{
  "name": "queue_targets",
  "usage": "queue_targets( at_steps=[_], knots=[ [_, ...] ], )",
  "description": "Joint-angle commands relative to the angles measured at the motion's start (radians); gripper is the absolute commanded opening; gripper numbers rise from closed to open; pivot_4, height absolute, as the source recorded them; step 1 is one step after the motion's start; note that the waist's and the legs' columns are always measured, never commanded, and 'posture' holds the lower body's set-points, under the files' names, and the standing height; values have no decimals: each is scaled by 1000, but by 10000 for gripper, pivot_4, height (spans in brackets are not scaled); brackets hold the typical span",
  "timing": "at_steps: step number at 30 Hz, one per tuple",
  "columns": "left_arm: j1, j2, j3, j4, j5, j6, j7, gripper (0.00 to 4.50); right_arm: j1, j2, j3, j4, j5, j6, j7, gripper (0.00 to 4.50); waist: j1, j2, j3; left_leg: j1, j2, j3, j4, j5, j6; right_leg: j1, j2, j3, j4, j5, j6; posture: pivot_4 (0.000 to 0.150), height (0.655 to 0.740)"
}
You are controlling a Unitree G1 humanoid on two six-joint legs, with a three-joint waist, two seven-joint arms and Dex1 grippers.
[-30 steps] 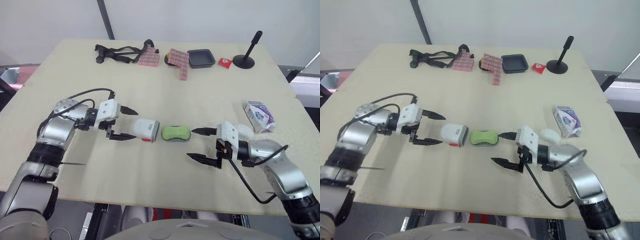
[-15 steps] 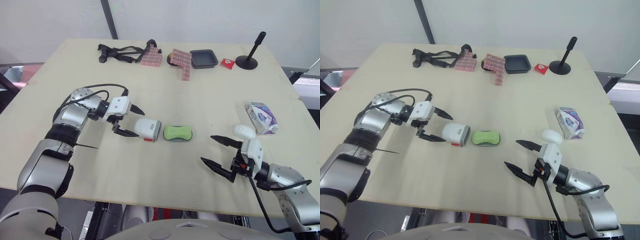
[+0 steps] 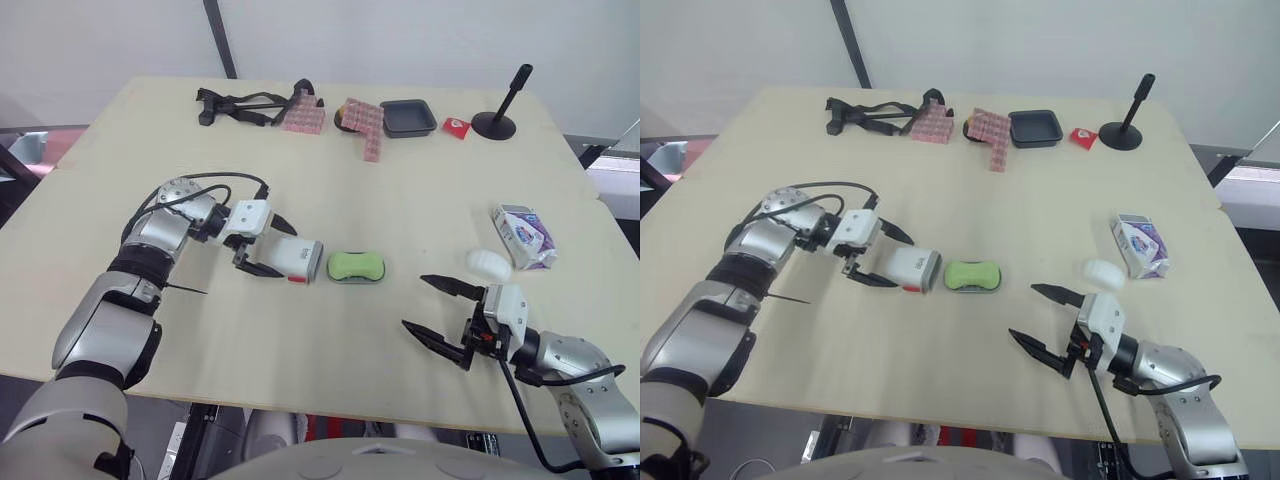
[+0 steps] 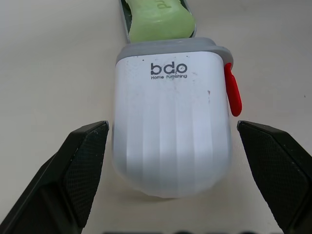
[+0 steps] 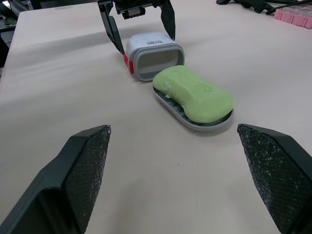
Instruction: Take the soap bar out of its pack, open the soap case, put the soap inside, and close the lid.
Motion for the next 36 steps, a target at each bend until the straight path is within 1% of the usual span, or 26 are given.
queue_targets(
  at_steps=[1, 6, 13, 27, 36],
  knots=[
    [6, -10, 4, -33, 9, -1, -45, 45000, -11, -16, -33, 10, 23, -10, -10, 44620, 1, 0, 0, 0, 0, 0, 0, 0, 0, 0, 0, 0, 0, 0, 0, 1500, 7400],
    [26, -22, 11, -70, 9, 33, -38, 45000, -10, -17, -50, 25, 43, -13, -5, 44620, 1, 0, 0, 0, 0, 0, 0, 0, 0, 0, -1, 0, 0, 0, 0, 1500, 7400],
    [52, -24, 19, -116, 4, 67, -24, 45000, 31, -24, -32, 22, 49, -11, 18, 44620, 1, 0, 0, 0, 0, 0, 0, 0, 0, 1, -1, -1, -1, 0, 0, 1500, 7400],
    [86, 0, 32, -175, 2, 125, -6, 45000, 49, -41, -26, 27, 43, -34, 52, 44620, -1, 0, 0, 0, 0, 0, 0, 0, 0, 1, -1, -1, -1, 0, 0, 1500, 7400],
    [99, 11, 38, -169, 15, 34, 18, 45000, 47, -44, -25, 36, 41, -34, 61, 44620, -1, 0, 0, 0, 0, 0, -1, 0, 0, 1, -1, -1, -2, 0, 0, 1500, 7400]
  ],
)
